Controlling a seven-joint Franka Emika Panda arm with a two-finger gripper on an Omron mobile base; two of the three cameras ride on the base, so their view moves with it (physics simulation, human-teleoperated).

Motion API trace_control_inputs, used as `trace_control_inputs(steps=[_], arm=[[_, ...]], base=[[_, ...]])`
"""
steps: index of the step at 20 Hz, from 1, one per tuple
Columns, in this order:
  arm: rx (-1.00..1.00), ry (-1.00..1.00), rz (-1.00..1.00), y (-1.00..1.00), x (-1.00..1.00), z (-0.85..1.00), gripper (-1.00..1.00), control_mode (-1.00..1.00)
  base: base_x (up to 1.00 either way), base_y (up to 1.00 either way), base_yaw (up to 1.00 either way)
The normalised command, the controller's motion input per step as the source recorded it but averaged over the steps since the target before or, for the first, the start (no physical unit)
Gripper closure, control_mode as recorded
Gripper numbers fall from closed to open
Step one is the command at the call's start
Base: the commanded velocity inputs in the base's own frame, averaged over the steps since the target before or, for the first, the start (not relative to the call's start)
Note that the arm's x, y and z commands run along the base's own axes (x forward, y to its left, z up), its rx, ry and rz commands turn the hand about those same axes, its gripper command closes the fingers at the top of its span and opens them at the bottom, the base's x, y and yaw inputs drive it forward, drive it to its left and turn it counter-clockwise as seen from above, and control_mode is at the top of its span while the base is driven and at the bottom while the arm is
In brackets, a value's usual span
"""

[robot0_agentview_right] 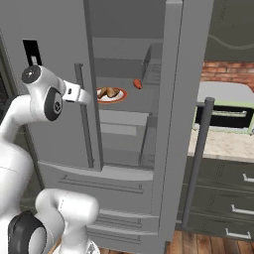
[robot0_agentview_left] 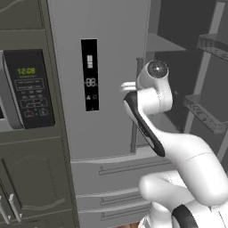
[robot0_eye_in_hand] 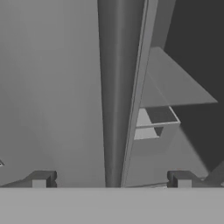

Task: Retrieve the chicken drumstick from the fridge and place it on the saucepan with marinade on the stove.

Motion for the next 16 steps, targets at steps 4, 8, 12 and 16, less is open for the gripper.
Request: trace_control_inputs(steps=[4, 8, 12, 16], arm=[[0.0, 0.04, -0.06, -0.07, 0.3, -0.16, -1.0, -1.0], [0.0, 0.0, -0.01, -0.11, 0.12, -0.12, -1.0, -1.0], [0.0, 0.0, 0.0, 0.0, 0.12, -0.08, -1.0, -1.0], [0.0, -0.04, 0.0, 0.0, 0.19, -0.03, -1.0, -1.0]], base=[[0.0, 0.0, 0.0], [0.0, 0.0, 0.0], [0.0, 0.0, 0.0], [0.0, 0.0, 0.0]])
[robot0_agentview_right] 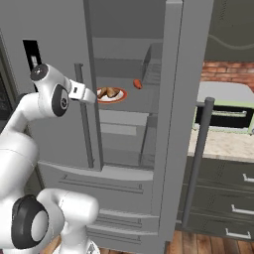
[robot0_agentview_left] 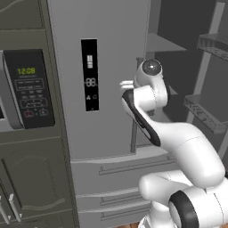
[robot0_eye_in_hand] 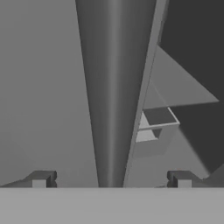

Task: Retrieve the chicken drumstick from the fridge and place it on the saucepan with marinade on the stove.

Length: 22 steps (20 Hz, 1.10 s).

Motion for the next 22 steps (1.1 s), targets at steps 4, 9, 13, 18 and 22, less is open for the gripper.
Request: trace_control_inputs(steps=[4, 9, 13, 18, 22], arm=[[0.0, -0.04, 0.0, 0.0, 0.19, -0.02, -1.0, -1.0], [0.0, -0.1, 0.0, -0.1, 0.33, -0.13, -1.0, -1.0], [0.0, -0.08, 0.0, -0.17, 0.45, -0.12, -1.0, -1.0], [0.0, -0.04, 0.02, -0.06, 0.18, -0.03, -1.0, -1.0], [0.0, 0.0, 0.03, 0.0, 0.07, 0.0, 1.0, -1.0]], base=[[0.0, 0.0, 0.0], [0.0, 0.0, 0.0], [0.0, 0.0, 0.0], [0.0, 0.0, 0.0], [0.0, 0.0, 0.0]])
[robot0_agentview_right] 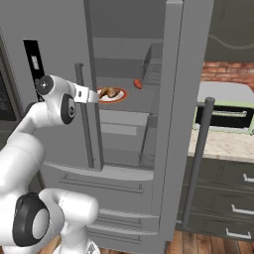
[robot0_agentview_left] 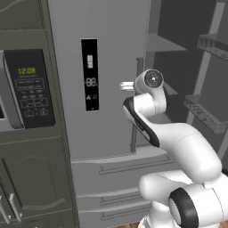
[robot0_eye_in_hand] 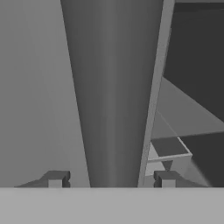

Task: Retrieve the chicken drumstick from the fridge and place it on the saucepan with marinade on the stove.

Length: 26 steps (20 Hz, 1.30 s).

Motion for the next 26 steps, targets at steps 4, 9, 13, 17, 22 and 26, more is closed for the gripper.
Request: trace_control_inputs(steps=[4, 9, 13, 17, 22, 26], arm=[[0.0, 0.0, 0.0, 0.01, 0.0, 0.0, 1.0, -1.0], [0.0, -0.01, -0.06, 0.08, -0.09, 0.0, 1.0, -1.0], [0.0, -0.05, -0.14, 0.24, -0.32, 0.0, 1.0, -1.0], [0.0, 0.0, -0.2, 0.53, -0.53, -0.1, 1.0, -1.0], [0.0, -0.01, -0.17, 0.86, -0.5, -0.03, 1.0, -1.0], [0.0, -0.07, -0.08, 1.0, -0.48, 0.0, 1.0, -1.0]], base=[[0.0, 0.0, 0.0], [0.0, 0.0, 0.0], [0.0, 0.0, 0.0], [0.0, 0.0, 0.0], [0.0, 0.0, 0.0], [0.0, 0.0, 0.0]])
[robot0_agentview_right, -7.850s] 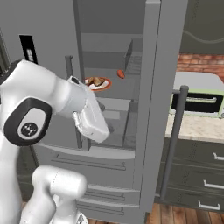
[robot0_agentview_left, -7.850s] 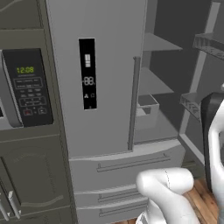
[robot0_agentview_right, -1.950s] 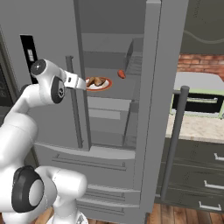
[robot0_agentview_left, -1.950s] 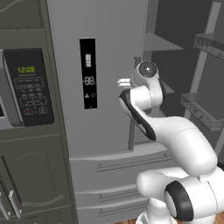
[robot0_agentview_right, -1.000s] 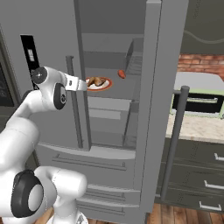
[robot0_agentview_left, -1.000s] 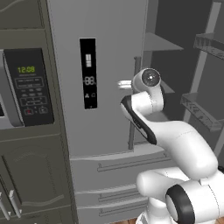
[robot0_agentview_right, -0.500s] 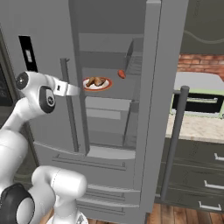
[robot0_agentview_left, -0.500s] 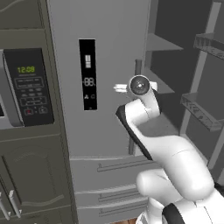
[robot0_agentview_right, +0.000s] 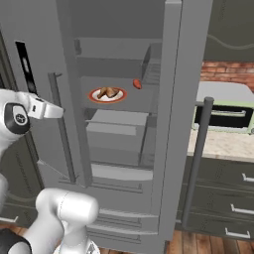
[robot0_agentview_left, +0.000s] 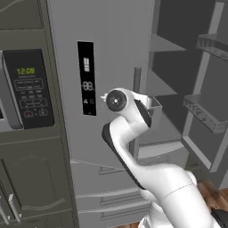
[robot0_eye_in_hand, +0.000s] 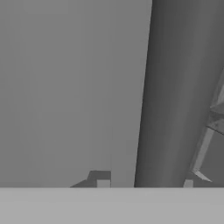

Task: Retrieve the chicken drumstick from the fridge and place it on the saucepan with marinade on the stove.

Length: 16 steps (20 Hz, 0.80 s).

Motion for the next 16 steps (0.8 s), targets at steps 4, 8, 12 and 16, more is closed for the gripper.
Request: trace_control_inputs(steps=[4, 8, 12, 16], arm=[[0.0, 0.0, -0.02, 0.99, -0.41, 0.0, 1.0, -1.0], [0.0, 0.0, -0.01, 0.71, -0.13, -0.03, 1.0, -1.0], [0.0, 0.0, -0.03, 0.46, -0.01, 0.0, -1.0, -1.0], [0.0, 0.0, -0.01, 0.29, 0.0, 0.0, -1.0, -1.0]], base=[[0.0, 0.0, 0.0], [0.0, 0.0, 0.0], [0.0, 0.0, 0.0], [0.0, 0.0, 0.0]])
